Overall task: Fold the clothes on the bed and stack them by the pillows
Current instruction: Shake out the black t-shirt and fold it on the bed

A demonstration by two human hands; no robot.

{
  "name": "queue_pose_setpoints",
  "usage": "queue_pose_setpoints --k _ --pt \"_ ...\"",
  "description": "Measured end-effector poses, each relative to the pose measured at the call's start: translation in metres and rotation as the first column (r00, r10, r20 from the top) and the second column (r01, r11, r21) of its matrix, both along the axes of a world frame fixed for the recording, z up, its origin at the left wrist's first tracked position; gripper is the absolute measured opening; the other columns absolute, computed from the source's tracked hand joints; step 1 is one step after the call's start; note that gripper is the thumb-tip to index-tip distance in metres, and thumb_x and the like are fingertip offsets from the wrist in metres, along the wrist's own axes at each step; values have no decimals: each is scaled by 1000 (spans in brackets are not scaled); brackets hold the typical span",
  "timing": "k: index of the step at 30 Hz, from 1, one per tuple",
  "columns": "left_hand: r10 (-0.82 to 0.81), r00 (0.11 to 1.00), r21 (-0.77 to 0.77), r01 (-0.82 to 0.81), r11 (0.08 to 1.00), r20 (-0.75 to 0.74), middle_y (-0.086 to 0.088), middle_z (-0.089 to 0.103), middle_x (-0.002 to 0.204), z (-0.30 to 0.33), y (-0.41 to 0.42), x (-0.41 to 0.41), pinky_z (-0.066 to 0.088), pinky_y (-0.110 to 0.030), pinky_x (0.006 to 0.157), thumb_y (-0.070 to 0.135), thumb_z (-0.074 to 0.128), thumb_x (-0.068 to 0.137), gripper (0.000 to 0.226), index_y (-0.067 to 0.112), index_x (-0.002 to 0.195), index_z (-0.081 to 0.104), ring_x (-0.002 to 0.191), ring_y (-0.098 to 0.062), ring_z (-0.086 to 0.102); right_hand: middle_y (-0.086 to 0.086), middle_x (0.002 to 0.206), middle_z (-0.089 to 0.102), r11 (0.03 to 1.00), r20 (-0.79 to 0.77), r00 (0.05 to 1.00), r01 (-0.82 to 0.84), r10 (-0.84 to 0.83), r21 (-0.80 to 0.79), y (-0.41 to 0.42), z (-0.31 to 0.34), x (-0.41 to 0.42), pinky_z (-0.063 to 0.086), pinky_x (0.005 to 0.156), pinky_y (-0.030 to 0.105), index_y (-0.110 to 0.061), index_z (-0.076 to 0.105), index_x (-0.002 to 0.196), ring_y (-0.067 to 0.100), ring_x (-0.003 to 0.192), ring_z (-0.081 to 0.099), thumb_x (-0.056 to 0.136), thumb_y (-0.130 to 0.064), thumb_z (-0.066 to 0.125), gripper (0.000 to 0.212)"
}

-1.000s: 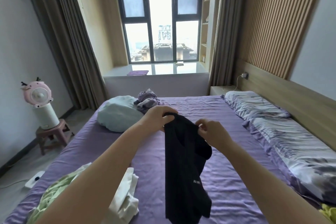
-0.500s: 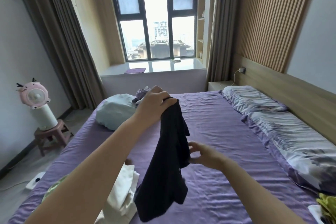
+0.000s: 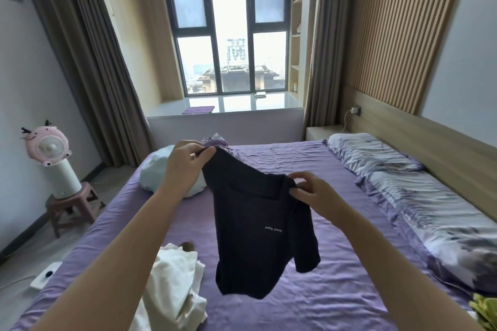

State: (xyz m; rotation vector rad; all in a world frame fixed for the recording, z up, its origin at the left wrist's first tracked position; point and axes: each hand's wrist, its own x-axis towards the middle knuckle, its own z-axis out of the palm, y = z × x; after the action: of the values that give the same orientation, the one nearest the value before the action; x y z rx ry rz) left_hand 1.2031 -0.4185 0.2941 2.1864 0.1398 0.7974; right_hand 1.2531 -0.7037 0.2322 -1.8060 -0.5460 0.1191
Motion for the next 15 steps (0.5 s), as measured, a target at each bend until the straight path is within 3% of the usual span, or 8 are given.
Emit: queue_pose_setpoints --k 3,6,9,12,15 --pt "12 1000 2 -12 1000 10 -3 55 95 -6 5 0 49 -43 91 29 73 81 23 7 80 69 94 -25 59 -11 73 69 988 107 992 82 -68 -132 -15 14 5 49 67 16 -30 64 86 3 71 63 86 -6 62 24" --pt "-35 999 18 35 999 18 1 57 84 -14 2 0 46 -34 82 32 69 85 23 10 77 67 88 -26 58 -13 73 65 954 236 954 230 -182 -193 -24 21 8 44 67 16 -32 64 81 4 70 59 84 -9 64 22" --pt "-46 999 25 46 999 11 5 61 84 -19 -9 0 33 -18 73 32 56 94 20 14 89 65 86 -16 55 -4 87 68 879 356 906 349 -229 -325 -30 25 7 38 69 15 -20 69 100 10 78 58 86 -8 56 22" --pt "-43 999 -77 41 996 -22 3 60 87 -25 -21 -1 31 -21 72 34 48 97 21 16 92 57 85 -17 54 6 107 69 836 421 870 417 -255 -356 -35 27 4 36 81 17 -10 66 113 21 99 61 91 -4 49 28" --pt "-29 999 21 30 999 -34 2 61 86 -29 -26 -4 34 -26 73 40 51 95 20 23 86 54 80 -16 53 7 102 69 834 443 852 444 -279 -329 -41 28 -1 34 75 14 -7 67 108 22 96 61 91 -9 54 21"
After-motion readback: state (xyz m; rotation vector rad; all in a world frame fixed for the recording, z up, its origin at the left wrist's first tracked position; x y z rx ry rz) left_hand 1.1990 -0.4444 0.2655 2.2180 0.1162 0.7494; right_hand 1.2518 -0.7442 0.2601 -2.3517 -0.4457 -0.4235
